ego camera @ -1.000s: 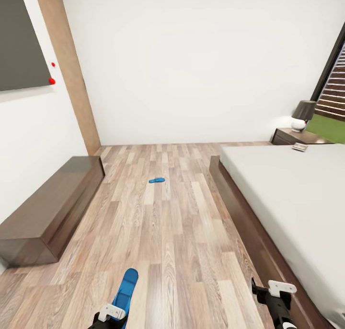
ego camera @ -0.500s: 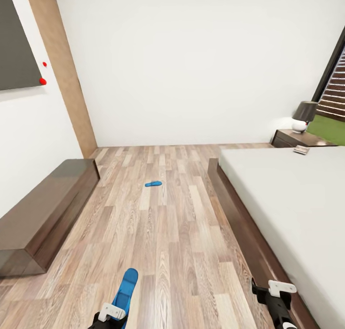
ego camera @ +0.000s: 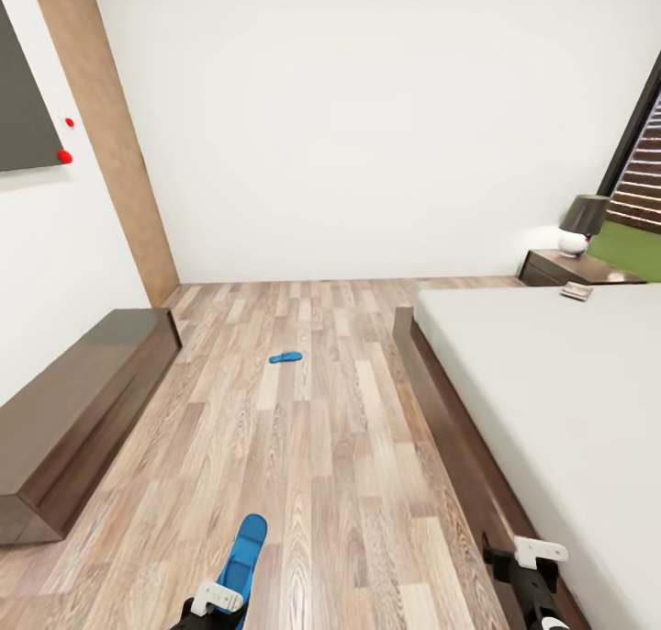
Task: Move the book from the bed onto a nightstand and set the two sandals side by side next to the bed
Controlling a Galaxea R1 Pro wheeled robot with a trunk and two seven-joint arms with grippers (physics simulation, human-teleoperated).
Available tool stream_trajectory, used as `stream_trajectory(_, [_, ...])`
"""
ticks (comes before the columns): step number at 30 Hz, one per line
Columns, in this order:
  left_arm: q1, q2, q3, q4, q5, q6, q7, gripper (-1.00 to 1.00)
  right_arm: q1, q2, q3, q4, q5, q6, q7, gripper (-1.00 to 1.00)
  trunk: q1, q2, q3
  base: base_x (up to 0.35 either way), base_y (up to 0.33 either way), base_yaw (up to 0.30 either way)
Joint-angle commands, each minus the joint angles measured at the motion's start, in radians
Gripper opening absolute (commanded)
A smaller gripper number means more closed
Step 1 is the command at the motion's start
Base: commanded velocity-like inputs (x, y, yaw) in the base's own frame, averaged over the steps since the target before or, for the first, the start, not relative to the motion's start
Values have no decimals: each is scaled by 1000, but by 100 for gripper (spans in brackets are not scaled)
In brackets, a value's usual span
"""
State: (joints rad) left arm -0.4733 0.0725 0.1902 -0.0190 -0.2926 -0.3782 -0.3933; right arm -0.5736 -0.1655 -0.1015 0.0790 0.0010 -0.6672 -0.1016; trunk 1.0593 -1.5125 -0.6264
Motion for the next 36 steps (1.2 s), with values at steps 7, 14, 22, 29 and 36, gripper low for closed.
stream_trajectory(7, [-1,-6,11,1,-8,-3,-3,-100,-2,0,-6,4,1,-6,2,100,0,0,-1,137,-139,0])
stream_trajectory(14, [-1,-6,11,1,-8,-3,-3,-100,-2,0,-6,4,1,-6,2,100,0,0,-1,34,-43,0])
stream_trajectory(22, [-1,-7,11,1,-8,-2,-3,-100,-2,0,-6,4,1,-6,2,100,0,0,-1,57,-1,0])
stream_trajectory(29, [-1,-7,11,1,-8,-2,-3,-100,-2,0,-6,4,1,-6,2,100,0,0,-1,307,0,0])
stream_trajectory(36, [-1,-7,11,1,-8,-2,-3,-100,-2,0,-6,4,1,-6,2,100,0,0,-1,330,0,0])
